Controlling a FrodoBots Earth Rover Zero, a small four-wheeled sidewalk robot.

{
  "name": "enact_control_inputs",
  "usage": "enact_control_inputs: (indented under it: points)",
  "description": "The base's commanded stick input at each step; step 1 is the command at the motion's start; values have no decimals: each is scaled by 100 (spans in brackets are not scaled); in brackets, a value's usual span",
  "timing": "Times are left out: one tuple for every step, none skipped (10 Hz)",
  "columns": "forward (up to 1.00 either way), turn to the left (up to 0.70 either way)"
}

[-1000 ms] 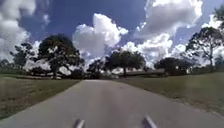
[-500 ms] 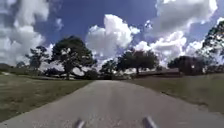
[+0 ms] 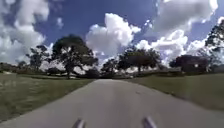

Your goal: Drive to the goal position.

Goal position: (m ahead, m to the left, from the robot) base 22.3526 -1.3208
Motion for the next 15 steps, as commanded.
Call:
enact_control_inputs:
  points:
    - [70,0]
    - [70,0]
    - [70,0]
    - [70,0]
    - [70,0]
    - [70,0]
    - [70,0]
    - [70,0]
    - [70,0]
    - [70,0]
    - [70,0]
    - [70,0]
    - [70,0]
    - [70,0]
    - [70,0]
